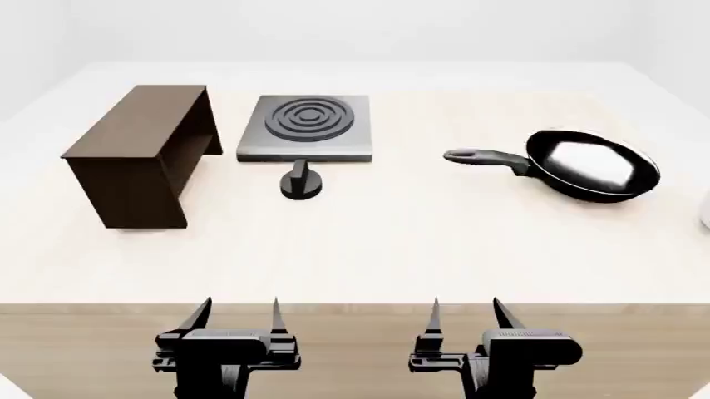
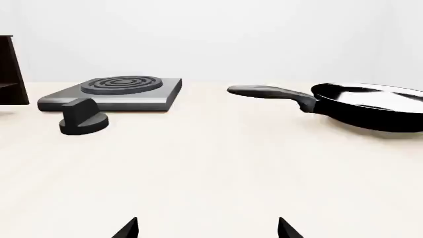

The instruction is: Put the frying pan on top of the cabinet.

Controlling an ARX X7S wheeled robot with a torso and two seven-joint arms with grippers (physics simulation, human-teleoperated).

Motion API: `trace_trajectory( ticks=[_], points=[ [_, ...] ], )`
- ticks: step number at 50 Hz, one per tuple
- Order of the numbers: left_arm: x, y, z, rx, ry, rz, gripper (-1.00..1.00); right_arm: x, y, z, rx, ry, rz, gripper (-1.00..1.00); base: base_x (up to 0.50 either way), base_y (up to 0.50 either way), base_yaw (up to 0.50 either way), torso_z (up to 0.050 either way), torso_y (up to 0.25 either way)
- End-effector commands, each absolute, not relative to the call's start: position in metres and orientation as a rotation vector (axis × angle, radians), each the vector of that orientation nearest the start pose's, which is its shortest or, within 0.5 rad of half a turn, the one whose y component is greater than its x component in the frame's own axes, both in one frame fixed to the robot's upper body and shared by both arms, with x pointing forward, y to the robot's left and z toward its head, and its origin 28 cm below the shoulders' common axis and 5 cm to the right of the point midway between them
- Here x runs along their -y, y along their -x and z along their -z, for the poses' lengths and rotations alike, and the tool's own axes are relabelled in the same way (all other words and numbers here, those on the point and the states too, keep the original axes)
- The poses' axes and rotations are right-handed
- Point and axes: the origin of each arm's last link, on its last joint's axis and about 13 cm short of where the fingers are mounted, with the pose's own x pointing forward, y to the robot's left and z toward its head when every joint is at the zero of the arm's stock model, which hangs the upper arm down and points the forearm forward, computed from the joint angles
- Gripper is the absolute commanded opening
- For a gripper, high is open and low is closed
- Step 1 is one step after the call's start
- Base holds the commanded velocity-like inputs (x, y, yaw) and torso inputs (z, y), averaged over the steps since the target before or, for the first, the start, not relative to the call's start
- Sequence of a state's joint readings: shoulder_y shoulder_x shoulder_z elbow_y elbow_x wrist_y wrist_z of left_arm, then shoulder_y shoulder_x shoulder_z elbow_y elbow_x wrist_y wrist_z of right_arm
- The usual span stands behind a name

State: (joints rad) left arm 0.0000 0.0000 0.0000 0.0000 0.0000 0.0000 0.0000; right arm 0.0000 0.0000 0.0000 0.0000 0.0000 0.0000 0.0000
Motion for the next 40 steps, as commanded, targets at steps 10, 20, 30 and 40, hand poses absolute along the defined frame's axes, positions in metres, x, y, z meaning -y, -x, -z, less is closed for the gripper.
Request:
trace_trajectory(
  ticks=[10, 20, 30, 40],
  points=[
    [-0.2057, -0.2092, -0.014, -0.017, 0.003, 0.002, 1.0, 0.0945, -0.2092, -0.0119, 0.016, 0.035, -0.009, 1.0, 0.0, 0.0, 0.0, 0.0, 0.0],
    [-0.2052, -0.2088, -0.0129, -0.011, -0.006, -0.002, 1.0, 0.0939, -0.2093, -0.0107, -0.003, 0.022, -0.025, 1.0, 0.0, -0.36, 0.0, 0.0, 0.0],
    [-0.2051, -0.2082, -0.0127, -0.012, -0.006, -0.001, 1.0, 0.0942, -0.2096, -0.0106, -0.007, 0.02, -0.019, 1.0, 0.0, -0.5, 0.0, 0.0, 0.0],
    [-0.205, -0.2083, -0.0123, -0.014, -0.01, 0.002, 1.0, 0.0944, -0.2102, -0.0109, -0.015, 0.02, -0.009, 1.0, 0.0, -0.15, 0.0, 0.0, 0.0]
  ],
)
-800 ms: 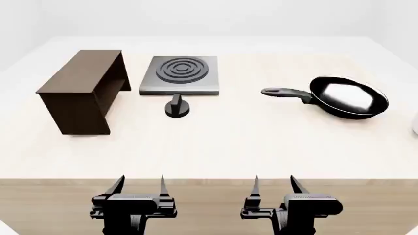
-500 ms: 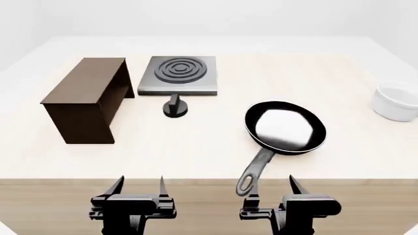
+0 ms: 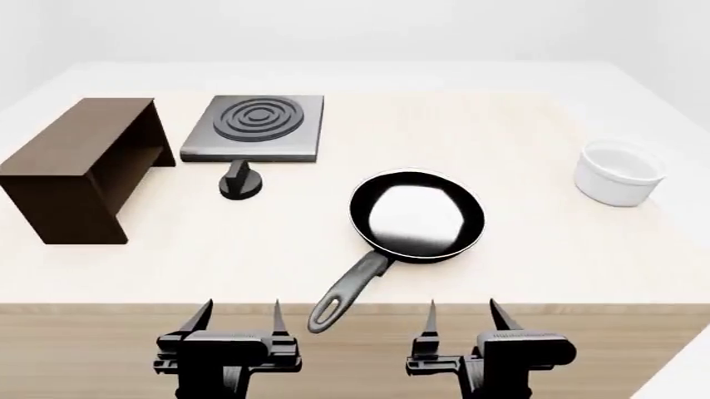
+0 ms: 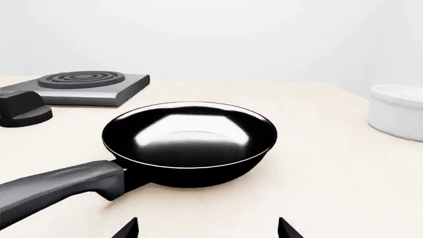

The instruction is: Put the frying pan on top of the cabinet.

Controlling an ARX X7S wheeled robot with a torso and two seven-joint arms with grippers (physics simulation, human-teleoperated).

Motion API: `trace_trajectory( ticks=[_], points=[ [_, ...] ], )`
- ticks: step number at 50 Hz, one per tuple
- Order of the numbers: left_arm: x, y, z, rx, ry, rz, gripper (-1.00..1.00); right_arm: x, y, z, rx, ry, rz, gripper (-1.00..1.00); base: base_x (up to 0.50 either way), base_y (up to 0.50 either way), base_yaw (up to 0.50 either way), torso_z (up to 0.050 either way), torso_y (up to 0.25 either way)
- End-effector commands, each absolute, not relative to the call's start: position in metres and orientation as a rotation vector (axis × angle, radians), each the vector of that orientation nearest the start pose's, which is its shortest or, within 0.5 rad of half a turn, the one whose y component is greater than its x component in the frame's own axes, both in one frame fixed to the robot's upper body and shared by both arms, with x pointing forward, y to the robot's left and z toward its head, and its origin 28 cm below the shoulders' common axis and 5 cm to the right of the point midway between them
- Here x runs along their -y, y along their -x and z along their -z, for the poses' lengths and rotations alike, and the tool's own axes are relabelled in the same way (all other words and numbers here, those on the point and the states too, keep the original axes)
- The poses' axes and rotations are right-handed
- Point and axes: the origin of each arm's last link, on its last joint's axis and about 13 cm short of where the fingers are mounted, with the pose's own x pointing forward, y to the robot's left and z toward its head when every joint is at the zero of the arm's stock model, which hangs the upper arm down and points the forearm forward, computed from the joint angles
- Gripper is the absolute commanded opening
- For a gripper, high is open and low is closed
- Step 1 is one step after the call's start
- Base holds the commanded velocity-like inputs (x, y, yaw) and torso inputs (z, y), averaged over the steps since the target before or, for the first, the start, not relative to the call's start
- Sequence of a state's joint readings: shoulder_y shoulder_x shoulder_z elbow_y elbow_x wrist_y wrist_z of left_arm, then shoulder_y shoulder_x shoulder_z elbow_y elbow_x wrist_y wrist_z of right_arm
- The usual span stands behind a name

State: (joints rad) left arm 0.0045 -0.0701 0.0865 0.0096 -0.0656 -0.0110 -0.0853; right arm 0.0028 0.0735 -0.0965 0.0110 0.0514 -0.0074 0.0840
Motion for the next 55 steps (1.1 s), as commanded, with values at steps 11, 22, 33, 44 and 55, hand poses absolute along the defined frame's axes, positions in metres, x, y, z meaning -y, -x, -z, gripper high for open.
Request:
trace_trajectory(
  ticks=[11, 22, 33, 44, 55],
  points=[
    [-0.206, -0.21, -0.017, -0.029, -0.023, -0.001, 1.0, 0.096, -0.212, -0.018, -0.013, 0.044, 0.001, 1.0, 0.0, 0.0, 0.0, 0.0, 0.0],
    [-0.214, -0.235, -0.165, 0.018, -0.002, 0.003, 1.0, 0.112, -0.236, -0.154, 0.029, 0.178, 0.05, 1.0, 0.0, 0.0, 0.0, 0.0, 0.0],
    [-0.217, -0.245, -0.155, 0.002, -0.003, 0.003, 1.0, 0.117, -0.237, -0.151, 0.044, 0.125, 0.094, 1.0, 0.35, 0.0, 0.0, 0.0, 0.0],
    [-0.216, -0.243, -0.155, 0.005, -0.013, 0.013, 1.0, 0.117, -0.236, -0.153, 0.044, 0.119, 0.097, 1.0, 0.5, 0.0, 0.0, 0.0, 0.0],
    [-0.217, -0.244, -0.154, 0.006, -0.013, 0.012, 1.0, 0.117, -0.235, -0.153, 0.052, 0.1, 0.083, 1.0, 0.1, -0.18, 0.0, 0.0, 0.0]
  ],
)
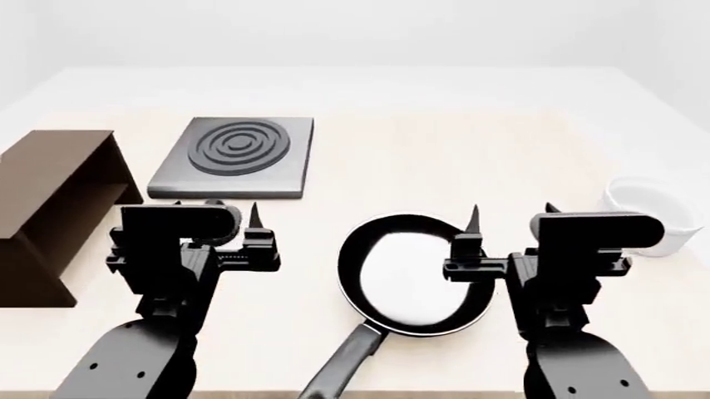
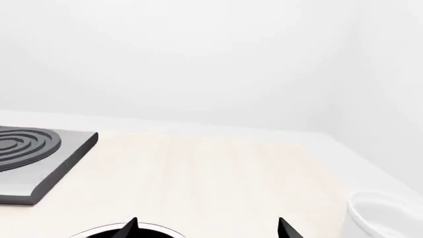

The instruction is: Put the frying pan on top of the cabinet.

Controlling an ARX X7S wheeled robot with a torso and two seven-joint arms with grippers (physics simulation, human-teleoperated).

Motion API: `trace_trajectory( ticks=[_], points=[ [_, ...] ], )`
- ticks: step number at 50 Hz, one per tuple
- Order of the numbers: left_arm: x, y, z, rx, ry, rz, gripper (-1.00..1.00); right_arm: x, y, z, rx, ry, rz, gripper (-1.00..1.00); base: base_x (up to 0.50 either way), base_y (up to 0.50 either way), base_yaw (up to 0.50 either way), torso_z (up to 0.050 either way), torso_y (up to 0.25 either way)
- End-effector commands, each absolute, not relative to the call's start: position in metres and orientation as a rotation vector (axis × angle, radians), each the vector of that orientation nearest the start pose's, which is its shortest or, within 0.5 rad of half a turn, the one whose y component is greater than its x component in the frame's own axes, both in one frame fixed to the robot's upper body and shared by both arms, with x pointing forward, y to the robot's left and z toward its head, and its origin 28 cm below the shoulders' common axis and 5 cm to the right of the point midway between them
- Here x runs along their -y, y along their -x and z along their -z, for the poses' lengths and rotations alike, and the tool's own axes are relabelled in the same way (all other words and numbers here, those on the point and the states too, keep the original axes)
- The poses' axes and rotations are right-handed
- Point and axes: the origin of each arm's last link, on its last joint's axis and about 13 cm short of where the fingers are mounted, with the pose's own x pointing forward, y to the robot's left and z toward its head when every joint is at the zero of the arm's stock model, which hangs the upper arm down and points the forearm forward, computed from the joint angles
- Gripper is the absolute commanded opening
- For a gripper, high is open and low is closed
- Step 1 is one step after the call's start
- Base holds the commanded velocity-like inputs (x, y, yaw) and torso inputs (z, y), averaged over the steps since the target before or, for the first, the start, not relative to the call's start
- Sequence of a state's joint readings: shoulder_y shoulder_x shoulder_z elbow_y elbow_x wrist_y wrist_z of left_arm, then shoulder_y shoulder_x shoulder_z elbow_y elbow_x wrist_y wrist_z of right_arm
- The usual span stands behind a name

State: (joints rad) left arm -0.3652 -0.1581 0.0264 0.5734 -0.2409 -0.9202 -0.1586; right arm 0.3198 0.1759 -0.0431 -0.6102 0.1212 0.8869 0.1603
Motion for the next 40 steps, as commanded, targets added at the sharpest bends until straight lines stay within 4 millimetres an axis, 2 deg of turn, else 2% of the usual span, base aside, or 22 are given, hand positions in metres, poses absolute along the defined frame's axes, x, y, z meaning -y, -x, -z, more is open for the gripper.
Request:
trace_trajectory(
  ticks=[1, 20, 24, 25, 27, 30, 31, 32, 33, 34, 35, 40],
  points=[
    [-0.217, -0.244, -0.154, 0.006, -0.012, 0.012, 1.0, 0.118, -0.235, -0.153, 0.043, 0.094, 0.081, 1.0, 0.0, -0.44, 0.0, 0.0, 0.0],
    [-0.215, -0.241, -0.156, -0.02, -0.022, 0.028, 1.0, 0.119, -0.235, -0.152, 0.024, 0.109, 0.09, 1.0, 0.0, 0.0, 0.0, 0.0, 0.0],
    [-0.218, -0.23, -0.165, -0.054, -0.059, 0.075, 1.0, 0.122, -0.235, -0.154, 0.021, 0.111, 0.108, 1.0, 0.0, 0.0, 0.0, 0.0, 0.0],
    [-0.221, -0.221, -0.187, -0.028, -0.101, 0.17, 1.0, 0.122, -0.237, -0.152, 0.015, 0.112, 0.117, 1.0, 0.0, 0.0, 0.0, 0.0, 0.0],
    [-0.229, -0.218, -0.188, -0.25, -0.124, 0.22, 1.0, 0.122, -0.237, -0.151, 0.013, 0.119, 0.117, 1.0, 0.0, 0.0, 0.0, 0.0, 0.0],
    [-0.236, -0.214, -0.196, -0.322, -0.236, 0.278, 1.0, 0.122, -0.238, -0.15, 0.009, 0.12, 0.118, 1.0, 0.0, 0.0, 0.0, 0.0, 0.0],
    [-0.25, -0.23, -0.214, -0.351, -0.327, 0.204, 1.0, 0.12, -0.24, -0.148, -0.004, 0.129, 0.109, 1.0, 0.0, 0.0, 0.0, 0.0, 0.0],
    [-0.254, -0.224, -0.233, -0.275, -0.385, 0.242, 1.0, 0.12, -0.24, -0.148, -0.003, 0.131, 0.108, 1.0, 0.0, 0.0, 0.0, 0.0, 0.0],
    [-0.252, -0.215, -0.235, -0.285, -0.386, 0.251, 1.0, 0.119, -0.24, -0.148, -0.004, 0.132, 0.107, 1.0, 0.0, 0.0, 0.0, 0.0, 0.0],
    [-0.242, -0.205, -0.228, -0.396, -0.365, 0.394, 1.0, 0.119, -0.24, -0.148, -0.004, 0.134, 0.108, 1.0, 0.0, 0.0, 0.0, 0.0, 0.0],
    [-0.238, -0.195, -0.23, -0.467, -0.311, 0.518, 1.0, 0.119, -0.241, -0.148, -0.005, 0.134, 0.107, 1.0, 0.0, 0.0, 0.0, 0.0, 0.0],
    [-0.238, -0.193, -0.23, -0.48, -0.301, 0.546, 1.0, 0.12, -0.24, -0.148, -0.004, 0.132, 0.109, 1.0, 0.0, 0.0, 0.0, 0.0, 0.0]
  ],
)
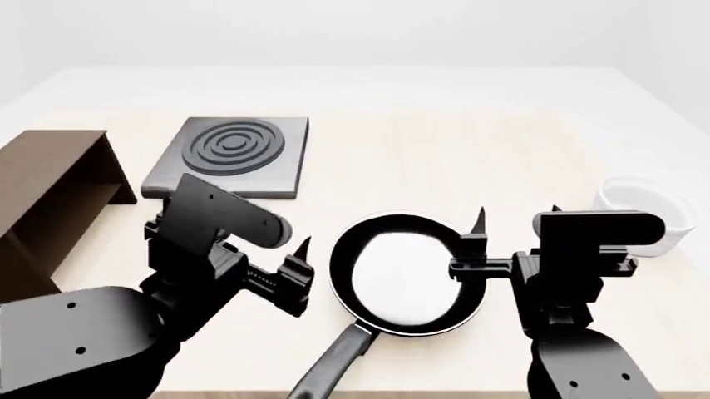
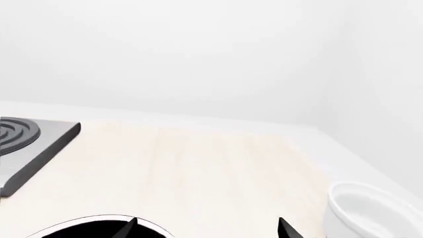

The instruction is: Put the frying pan on top of the cabinet.

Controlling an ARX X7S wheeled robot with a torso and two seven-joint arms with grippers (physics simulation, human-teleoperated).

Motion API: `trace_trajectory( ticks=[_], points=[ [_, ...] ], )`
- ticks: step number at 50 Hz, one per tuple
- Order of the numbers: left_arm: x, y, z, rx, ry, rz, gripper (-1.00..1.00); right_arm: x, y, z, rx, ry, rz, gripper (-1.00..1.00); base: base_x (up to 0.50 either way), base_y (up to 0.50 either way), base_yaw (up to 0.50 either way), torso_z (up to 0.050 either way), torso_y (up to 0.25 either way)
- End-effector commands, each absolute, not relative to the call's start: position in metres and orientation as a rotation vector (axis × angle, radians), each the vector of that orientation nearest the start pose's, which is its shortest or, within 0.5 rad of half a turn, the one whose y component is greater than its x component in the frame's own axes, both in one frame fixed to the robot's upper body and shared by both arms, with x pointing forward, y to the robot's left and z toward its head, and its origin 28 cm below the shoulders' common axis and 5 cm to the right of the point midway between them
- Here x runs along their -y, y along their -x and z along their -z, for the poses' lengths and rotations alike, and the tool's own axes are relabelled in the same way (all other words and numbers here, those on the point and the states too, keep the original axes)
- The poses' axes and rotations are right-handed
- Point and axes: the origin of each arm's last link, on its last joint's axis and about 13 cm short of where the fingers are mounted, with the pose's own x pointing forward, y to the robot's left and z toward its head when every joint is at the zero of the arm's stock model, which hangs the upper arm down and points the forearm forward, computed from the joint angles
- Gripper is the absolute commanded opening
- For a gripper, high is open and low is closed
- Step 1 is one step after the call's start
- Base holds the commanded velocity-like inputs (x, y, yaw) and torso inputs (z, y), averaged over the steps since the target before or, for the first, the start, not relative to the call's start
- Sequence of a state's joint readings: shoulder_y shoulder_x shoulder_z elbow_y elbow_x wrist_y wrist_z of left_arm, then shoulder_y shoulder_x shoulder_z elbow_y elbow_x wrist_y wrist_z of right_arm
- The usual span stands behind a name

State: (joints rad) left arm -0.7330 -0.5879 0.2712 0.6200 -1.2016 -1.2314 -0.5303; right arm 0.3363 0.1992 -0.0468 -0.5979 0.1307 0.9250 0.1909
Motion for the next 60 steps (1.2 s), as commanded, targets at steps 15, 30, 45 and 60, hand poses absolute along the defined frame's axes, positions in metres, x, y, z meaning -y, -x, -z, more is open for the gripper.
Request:
trace_trajectory(
  ticks=[15, 30, 45, 60],
  points=[
    [-0.233, -0.186, -0.241, -0.543, -0.265, 0.595, 1.0, 0.119, -0.241, -0.146, -0.009, 0.137, 0.108, 1.0, 0.0, 0.0, 0.0, 0.0, 0.0],
    [-0.216, -0.18, -0.244, -0.591, -0.224, 0.606, 1.0, 0.119, -0.242, -0.145, -0.013, 0.14, 0.105, 1.0, 0.0, 0.0, 0.0, 0.0, 0.0],
    [-0.196, -0.174, -0.222, -0.657, -0.211, 0.59, 1.0, 0.118, -0.242, -0.145, -0.013, 0.144, 0.104, 1.0, 0.0, 0.0, 0.0, 0.0, 0.0],
    [-0.187, -0.168, -0.205, -0.708, -0.258, 0.594, 1.0, 0.118, -0.242, -0.145, -0.016, 0.146, 0.104, 1.0, 0.0, 0.0, 0.0, 0.0, 0.0]
  ],
)
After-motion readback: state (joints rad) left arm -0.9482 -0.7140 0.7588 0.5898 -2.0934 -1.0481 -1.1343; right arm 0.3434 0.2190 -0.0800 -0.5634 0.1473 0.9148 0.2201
